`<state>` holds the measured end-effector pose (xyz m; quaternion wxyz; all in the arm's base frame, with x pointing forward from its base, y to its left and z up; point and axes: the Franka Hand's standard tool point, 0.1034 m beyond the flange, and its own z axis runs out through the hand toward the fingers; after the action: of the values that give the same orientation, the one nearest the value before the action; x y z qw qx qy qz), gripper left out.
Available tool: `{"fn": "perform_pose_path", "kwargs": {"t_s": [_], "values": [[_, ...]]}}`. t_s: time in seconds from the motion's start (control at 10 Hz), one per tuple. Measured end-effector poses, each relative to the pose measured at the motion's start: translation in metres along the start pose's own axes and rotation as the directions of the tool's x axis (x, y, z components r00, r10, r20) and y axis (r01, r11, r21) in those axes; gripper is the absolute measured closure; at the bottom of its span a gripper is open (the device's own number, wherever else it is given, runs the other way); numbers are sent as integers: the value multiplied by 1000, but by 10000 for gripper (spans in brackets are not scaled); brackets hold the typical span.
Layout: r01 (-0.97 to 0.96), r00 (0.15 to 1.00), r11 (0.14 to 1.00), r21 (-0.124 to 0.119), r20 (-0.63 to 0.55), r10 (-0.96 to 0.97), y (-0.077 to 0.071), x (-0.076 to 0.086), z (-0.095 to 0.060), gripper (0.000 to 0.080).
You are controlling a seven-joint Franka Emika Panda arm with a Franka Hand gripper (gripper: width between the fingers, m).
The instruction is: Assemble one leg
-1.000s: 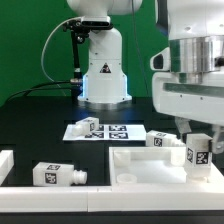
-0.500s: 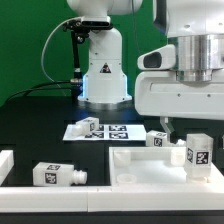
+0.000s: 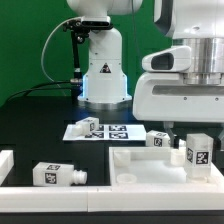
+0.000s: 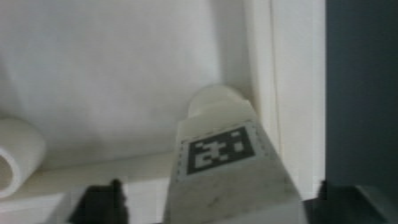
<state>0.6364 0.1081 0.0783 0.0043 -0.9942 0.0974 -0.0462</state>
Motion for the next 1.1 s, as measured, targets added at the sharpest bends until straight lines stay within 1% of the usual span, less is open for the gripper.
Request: {"fn": "perform_pose_path", "kwargs": {"t_s": [0.1,0.2,0.4,0.5,0.6,0.7,0.8,0.9,1.0,1.1], "values": [[-50,999,999,1,0,50,0,0,0,437],[-146,989,989,1,1,146,0,0,0,514],[-287,958,958,-1,1,287,-1,0,1,514],[-412,911,911,-1,-4,412,-4,1,2,514],[-535,845,845,-3,-8,535,-4,1,2,514],[-673,740,740,5,2,673,-2,2,3,514],[-815,580,579,19,35,814,0,2,3,514],[-919,393,392,23,80,916,-1,1,3,514],[-968,250,250,20,114,961,-2,1,4,514],[-984,179,178,17,132,975,-2,1,4,514]]}}
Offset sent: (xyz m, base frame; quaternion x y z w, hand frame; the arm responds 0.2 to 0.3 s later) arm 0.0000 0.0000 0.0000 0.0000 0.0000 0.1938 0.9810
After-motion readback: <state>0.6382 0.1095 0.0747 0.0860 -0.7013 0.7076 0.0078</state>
